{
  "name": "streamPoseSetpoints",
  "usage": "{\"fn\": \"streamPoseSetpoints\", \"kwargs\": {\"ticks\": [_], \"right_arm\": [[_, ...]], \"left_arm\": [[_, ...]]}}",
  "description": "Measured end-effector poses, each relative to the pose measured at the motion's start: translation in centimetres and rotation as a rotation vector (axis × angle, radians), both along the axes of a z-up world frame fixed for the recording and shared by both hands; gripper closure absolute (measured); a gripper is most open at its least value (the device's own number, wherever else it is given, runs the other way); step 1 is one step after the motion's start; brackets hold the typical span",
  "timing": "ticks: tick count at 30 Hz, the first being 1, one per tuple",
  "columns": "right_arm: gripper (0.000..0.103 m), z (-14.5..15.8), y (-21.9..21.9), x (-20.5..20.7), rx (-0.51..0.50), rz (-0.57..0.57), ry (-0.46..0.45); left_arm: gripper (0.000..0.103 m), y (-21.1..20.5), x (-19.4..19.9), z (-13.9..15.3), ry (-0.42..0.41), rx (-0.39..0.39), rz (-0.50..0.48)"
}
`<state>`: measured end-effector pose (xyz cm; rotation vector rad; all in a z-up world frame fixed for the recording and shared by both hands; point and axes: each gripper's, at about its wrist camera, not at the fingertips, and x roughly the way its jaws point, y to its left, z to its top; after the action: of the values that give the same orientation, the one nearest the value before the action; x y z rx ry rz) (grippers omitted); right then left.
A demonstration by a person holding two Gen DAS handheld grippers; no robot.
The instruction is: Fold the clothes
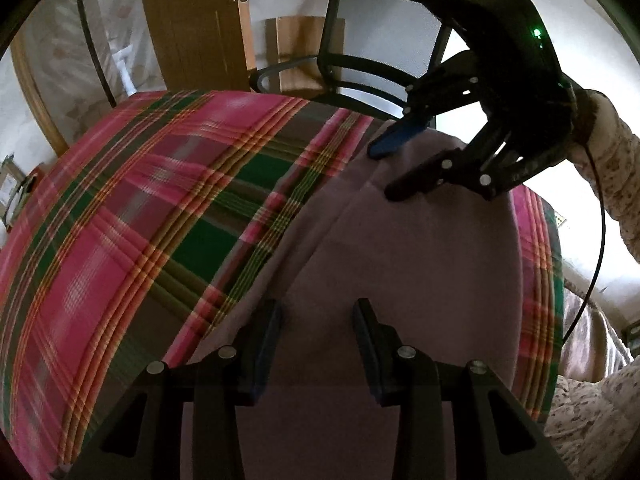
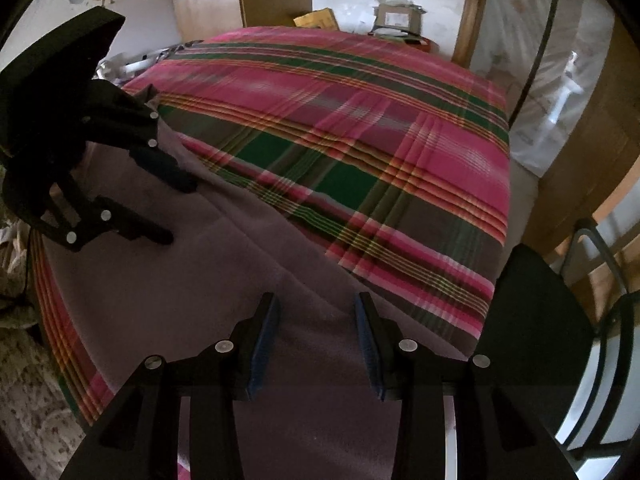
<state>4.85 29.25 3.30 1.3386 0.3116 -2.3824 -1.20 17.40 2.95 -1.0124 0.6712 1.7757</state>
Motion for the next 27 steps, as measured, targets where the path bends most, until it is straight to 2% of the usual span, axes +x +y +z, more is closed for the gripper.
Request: {"fn": "streamPoseSetpoints", "kwargs": {"ticks": [2,6,9,12,14,23,27], "right_arm": [[0.062,0.0,0.1,0.1,0.001,0.000,0.000],[0.064,-0.1,0.1,0.1,-0.006,-0.008,0.002],[0.073,-0.1,-0.2,0.3,-0.009,-0.003,0.006],[0.088,0.1,-0.6,0.8,0.000,0.006,0.020],[0.094,0.2,-0.8,1.1,0.014,0.007,0.034],[0.101,2.0,-0.5,1.8,0.019,-0.058,0.161],[0.103,1.8,0.0,0.9,0.040,-0.114,0.166]], "left_arm": [[0.065,0.0,-0.1,0.2,0.017,0.006,0.019],[0.065,0.1,-0.7,-0.2,-0.017,0.012,0.038],[0.065,0.0,-0.9,-0.3,-0.030,0.024,0.046],[0.065,0.1,-1.0,-0.3,-0.039,0.030,0.061],[0.065,0.1,-1.1,-0.3,-0.041,0.033,0.064],[0.065,-0.1,-2.0,0.0,-0.050,0.059,0.116],[0.066,-0.1,-3.0,-0.3,-0.086,0.074,0.154]]}}
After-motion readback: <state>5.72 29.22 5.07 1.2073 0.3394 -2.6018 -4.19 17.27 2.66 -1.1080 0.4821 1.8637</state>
